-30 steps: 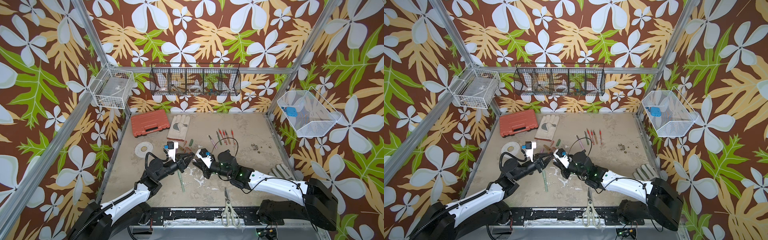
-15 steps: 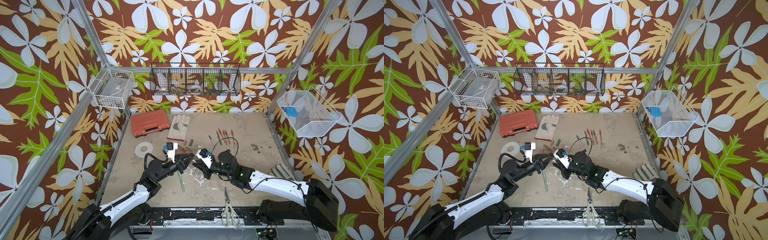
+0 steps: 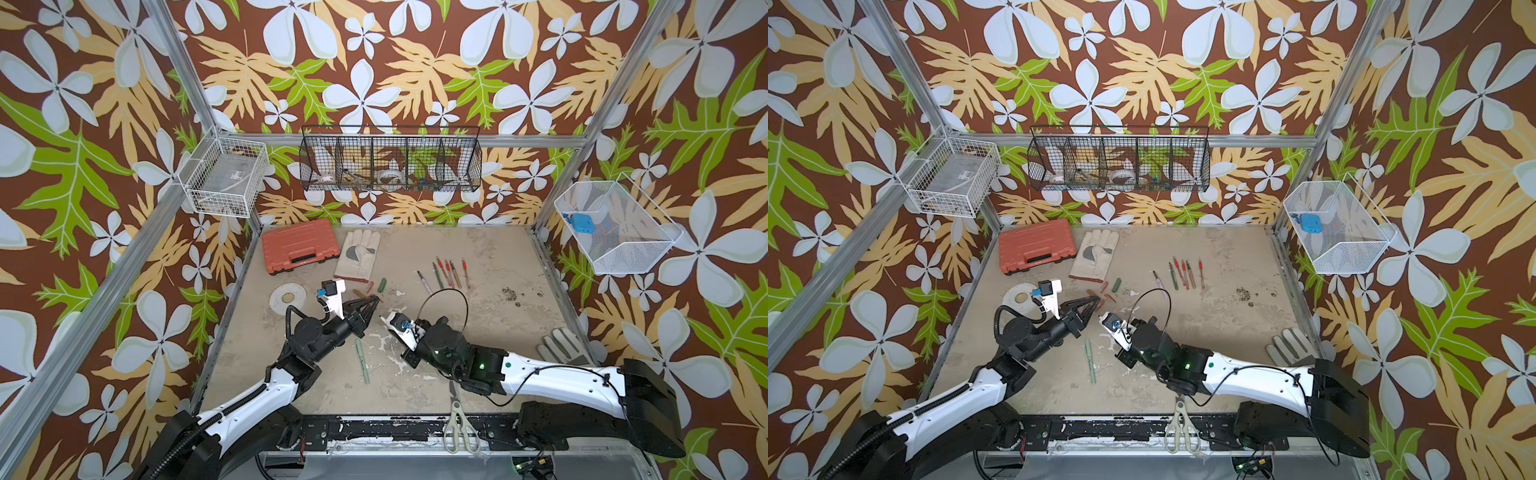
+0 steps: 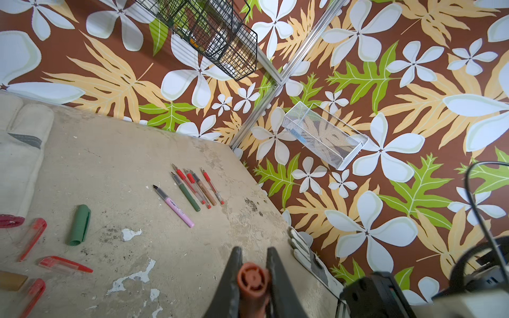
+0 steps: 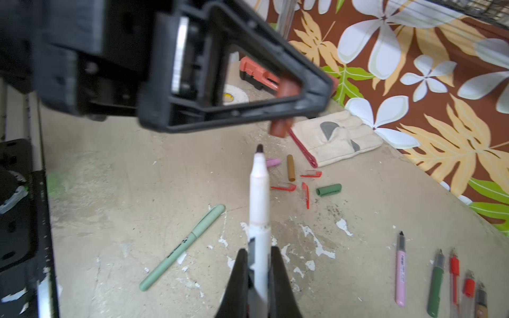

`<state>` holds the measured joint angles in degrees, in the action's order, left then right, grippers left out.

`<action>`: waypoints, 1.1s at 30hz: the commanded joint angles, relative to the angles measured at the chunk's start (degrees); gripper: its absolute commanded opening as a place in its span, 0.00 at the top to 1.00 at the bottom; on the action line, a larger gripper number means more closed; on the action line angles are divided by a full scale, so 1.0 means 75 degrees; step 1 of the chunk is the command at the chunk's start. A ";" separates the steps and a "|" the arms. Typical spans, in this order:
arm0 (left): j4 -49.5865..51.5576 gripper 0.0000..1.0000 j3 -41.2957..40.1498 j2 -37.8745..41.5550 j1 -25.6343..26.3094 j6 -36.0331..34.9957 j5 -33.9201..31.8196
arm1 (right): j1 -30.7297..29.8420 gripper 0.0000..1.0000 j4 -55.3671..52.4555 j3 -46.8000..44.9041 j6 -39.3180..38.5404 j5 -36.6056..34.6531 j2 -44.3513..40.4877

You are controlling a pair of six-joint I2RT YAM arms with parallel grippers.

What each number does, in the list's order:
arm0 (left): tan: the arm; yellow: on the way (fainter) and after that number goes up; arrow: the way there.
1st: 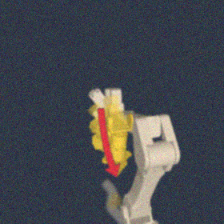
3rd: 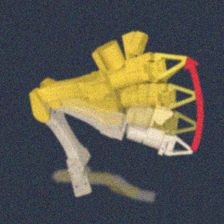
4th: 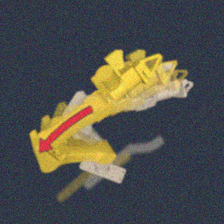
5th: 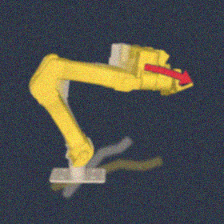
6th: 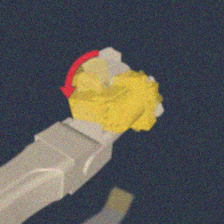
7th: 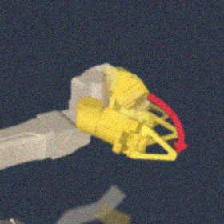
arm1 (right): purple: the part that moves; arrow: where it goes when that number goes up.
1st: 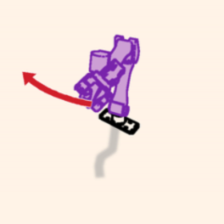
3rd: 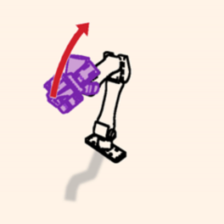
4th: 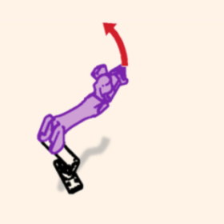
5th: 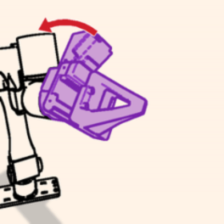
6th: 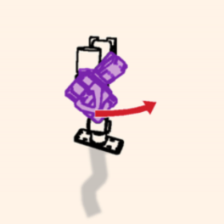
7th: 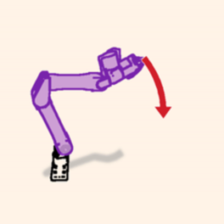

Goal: Remove pen caps from pens
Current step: Open the pen cap on the pen, then place the pen cap at the center of the table.

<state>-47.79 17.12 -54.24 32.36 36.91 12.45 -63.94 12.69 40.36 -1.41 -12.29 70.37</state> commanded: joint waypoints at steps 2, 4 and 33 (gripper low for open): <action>0.0200 1.00 0.0009 0.0161 -0.0024 -0.0203 -0.0210 | 0.0187 1.00 0.0227 -0.0179 0.0275 0.0662 -0.0323; 0.0295 1.00 -0.0009 0.0234 -0.0025 -0.0318 -0.0313 | 0.0262 1.00 0.0335 -0.0299 0.0317 0.0733 -0.0477; 0.2848 1.00 0.1274 -0.1694 -0.0039 -0.0839 -0.1827 | 0.2761 1.00 0.0558 -0.1014 0.1684 0.2452 -0.1328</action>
<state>-31.09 25.52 -65.65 32.25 31.70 4.21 -45.10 16.27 33.30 8.36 3.44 60.86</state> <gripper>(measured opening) 0.160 0.077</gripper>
